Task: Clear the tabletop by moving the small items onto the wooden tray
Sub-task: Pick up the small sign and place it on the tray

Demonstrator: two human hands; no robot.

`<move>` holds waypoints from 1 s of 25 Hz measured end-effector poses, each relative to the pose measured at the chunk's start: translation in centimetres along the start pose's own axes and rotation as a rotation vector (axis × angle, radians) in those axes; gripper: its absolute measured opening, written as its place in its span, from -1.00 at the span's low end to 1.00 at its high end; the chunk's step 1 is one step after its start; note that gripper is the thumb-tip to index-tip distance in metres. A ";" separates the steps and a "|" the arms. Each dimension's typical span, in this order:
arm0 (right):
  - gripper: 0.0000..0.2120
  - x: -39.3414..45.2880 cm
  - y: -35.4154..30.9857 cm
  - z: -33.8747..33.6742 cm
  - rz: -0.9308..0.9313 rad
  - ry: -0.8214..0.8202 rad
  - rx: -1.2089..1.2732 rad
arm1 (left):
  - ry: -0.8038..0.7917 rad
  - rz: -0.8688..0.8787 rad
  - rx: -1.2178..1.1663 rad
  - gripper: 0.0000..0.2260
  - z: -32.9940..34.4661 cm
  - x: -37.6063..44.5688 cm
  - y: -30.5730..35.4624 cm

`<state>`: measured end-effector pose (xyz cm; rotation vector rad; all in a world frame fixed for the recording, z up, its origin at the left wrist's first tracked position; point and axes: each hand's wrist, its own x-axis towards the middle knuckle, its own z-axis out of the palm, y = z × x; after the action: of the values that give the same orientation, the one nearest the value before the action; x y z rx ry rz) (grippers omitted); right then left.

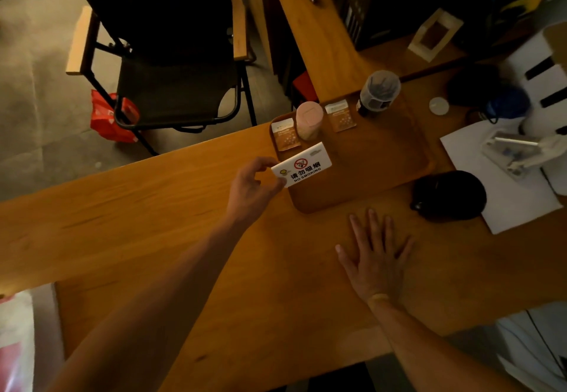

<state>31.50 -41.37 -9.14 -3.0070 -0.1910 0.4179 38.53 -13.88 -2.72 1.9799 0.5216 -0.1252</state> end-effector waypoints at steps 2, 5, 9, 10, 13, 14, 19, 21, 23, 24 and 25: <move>-0.30 0.0 0.0 0.1 -0.007 0.018 0.004 | -0.001 0.020 0.043 -0.70 0.6 0.3 0.4; -0.29 0.1 0.0 0.3 -0.014 0.033 -0.007 | -0.020 0.024 0.107 -0.70 1.5 1.1 0.7; -0.28 0.1 0.2 0.6 -0.019 0.041 -0.015 | -0.031 0.025 0.114 -0.68 2.4 1.6 1.0; -0.28 0.1 0.2 0.7 -0.019 0.043 -0.015 | -0.030 0.035 0.125 -0.68 2.5 1.7 1.0; -0.28 0.2 0.2 0.8 -0.021 0.048 -0.005 | -0.022 0.067 0.164 -0.67 2.9 1.7 1.0; -0.28 0.3 0.2 0.8 -0.020 0.049 -0.005 | -0.018 0.073 0.169 -0.67 3.0 1.6 0.9; -0.28 0.2 0.3 0.7 -0.022 0.052 -0.002 | -0.001 0.071 0.220 -0.67 3.1 1.4 0.6; -0.29 0.1 0.2 0.6 -0.021 0.049 0.012 | 0.008 0.059 0.223 -0.67 3.2 1.3 0.4; -0.29 0.2 0.2 0.4 -0.021 0.042 0.013 | 0.011 0.055 0.215 -0.67 3.3 1.2 0.2; -0.29 0.2 0.2 0.4 -0.019 0.041 0.012 | 0.010 0.056 0.213 -0.67 3.3 1.2 0.1; -0.30 0.2 0.1 0.3 -0.016 0.041 0.013 | 0.009 0.061 0.214 -0.67 3.3 1.2 0.0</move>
<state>31.59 -41.44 -9.48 -2.9960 -0.2086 0.3545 40.06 -16.39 -4.57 2.2042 0.4688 -0.1390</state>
